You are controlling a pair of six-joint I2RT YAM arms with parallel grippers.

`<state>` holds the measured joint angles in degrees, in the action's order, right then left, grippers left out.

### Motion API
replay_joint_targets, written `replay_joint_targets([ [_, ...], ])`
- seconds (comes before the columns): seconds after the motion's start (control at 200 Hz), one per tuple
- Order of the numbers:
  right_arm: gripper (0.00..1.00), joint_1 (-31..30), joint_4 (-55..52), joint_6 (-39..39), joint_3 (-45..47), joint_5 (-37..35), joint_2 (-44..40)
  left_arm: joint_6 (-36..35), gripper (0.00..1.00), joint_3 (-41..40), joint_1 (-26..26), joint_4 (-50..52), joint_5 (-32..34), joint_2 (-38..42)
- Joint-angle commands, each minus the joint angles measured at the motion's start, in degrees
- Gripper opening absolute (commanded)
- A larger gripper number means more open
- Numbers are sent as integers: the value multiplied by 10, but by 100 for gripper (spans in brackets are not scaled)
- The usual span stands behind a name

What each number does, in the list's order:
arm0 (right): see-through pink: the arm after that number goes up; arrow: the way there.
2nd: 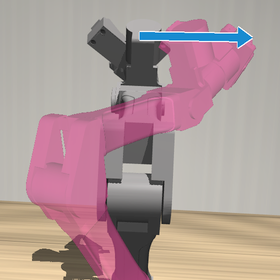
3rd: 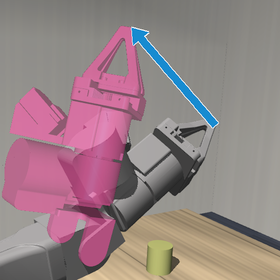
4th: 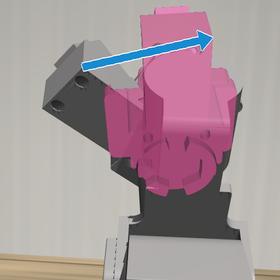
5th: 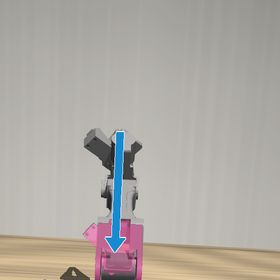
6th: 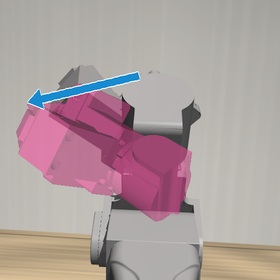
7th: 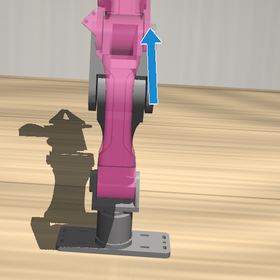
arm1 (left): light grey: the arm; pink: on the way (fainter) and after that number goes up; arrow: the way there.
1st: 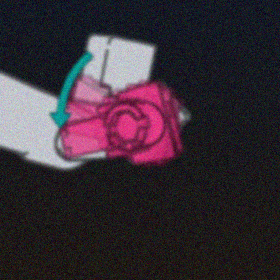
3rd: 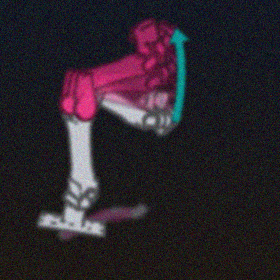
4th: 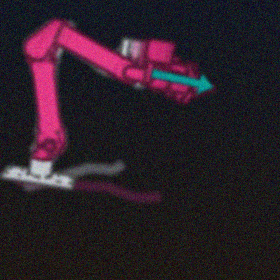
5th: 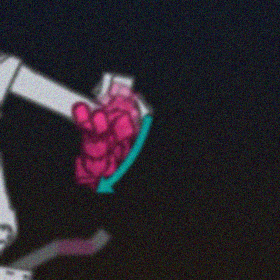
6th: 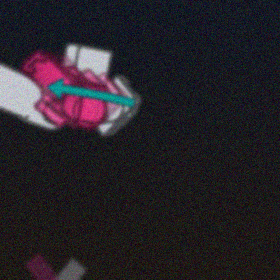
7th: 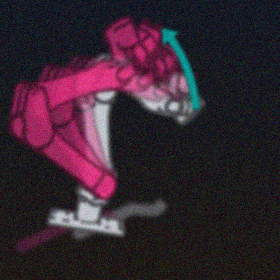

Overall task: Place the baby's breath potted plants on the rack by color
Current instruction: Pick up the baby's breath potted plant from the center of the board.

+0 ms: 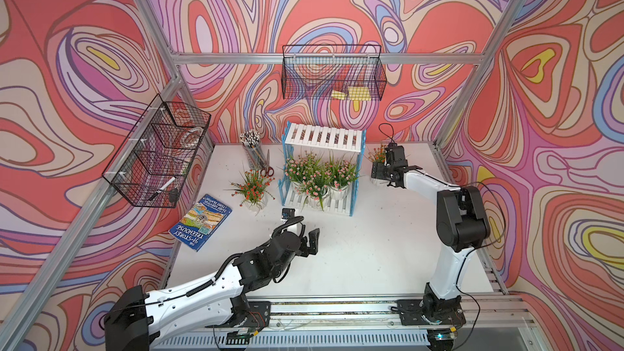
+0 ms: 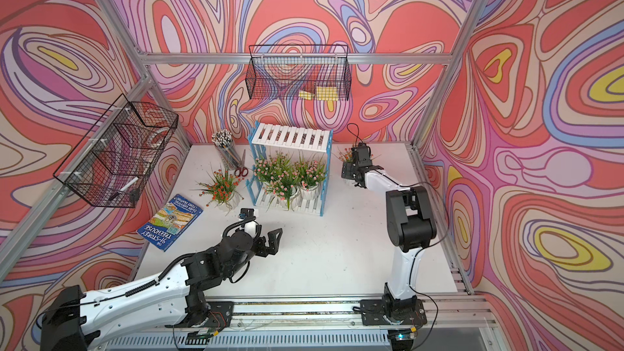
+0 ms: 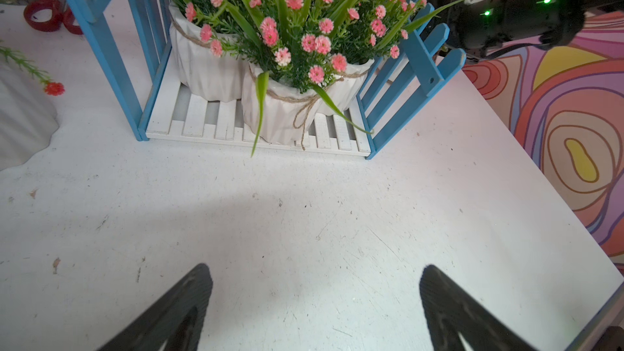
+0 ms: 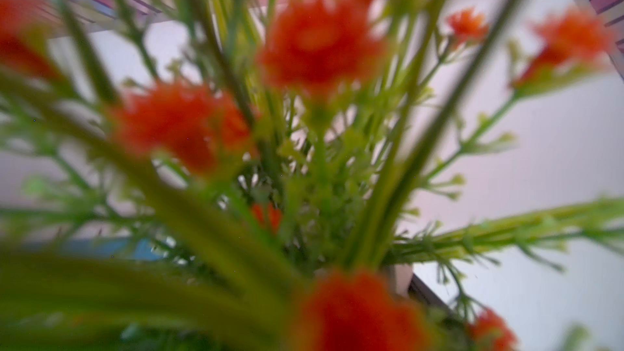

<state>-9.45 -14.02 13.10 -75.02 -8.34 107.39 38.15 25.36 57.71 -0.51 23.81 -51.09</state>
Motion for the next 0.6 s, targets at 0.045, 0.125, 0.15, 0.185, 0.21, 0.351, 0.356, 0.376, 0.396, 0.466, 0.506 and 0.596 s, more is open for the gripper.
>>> replay_joint_targets([
  [0.045, 60, -4, -37, 4, 25, 34, -124, 6, 97, -8, 1, -3, 3, -11],
  [0.125, 60, -9, -67, 0, 38, 41, -177, 6, 97, -8, 1, -5, 0, -15],
  [0.15, 60, -10, -77, -1, 38, 43, -192, 5, 97, -8, 1, -6, -2, -17],
  [0.185, 60, -13, -92, -3, 37, 44, -212, 5, 97, -8, 1, -8, -3, -19],
  [0.21, 59, -15, -103, -4, 35, 44, -227, 4, 97, -8, 1, -7, -3, -20],
  [0.351, 60, -23, -152, -15, 7, 46, -292, 1, 97, -5, 2, -11, -7, -27],
  [0.356, 60, -23, -154, -15, 5, 46, -294, 1, 97, -4, 1, -12, -7, -28],
  [0.376, 60, -24, -161, -17, -1, 47, -300, 0, 97, -3, 1, -13, -8, -29],
  [0.396, 60, -26, -167, -20, -10, 47, -305, 0, 97, -3, 1, -13, -8, -30],
  [0.466, 59, -32, -190, -26, -37, 51, -318, -2, 97, 0, 1, -15, -10, -34],
  [0.506, 59, -37, -198, -29, -53, 52, -324, -2, 97, 2, 1, -16, -13, -37],
  [0.596, 59, -47, -213, -35, -89, 56, -330, -3, 97, 5, 2, -16, -15, -42],
])
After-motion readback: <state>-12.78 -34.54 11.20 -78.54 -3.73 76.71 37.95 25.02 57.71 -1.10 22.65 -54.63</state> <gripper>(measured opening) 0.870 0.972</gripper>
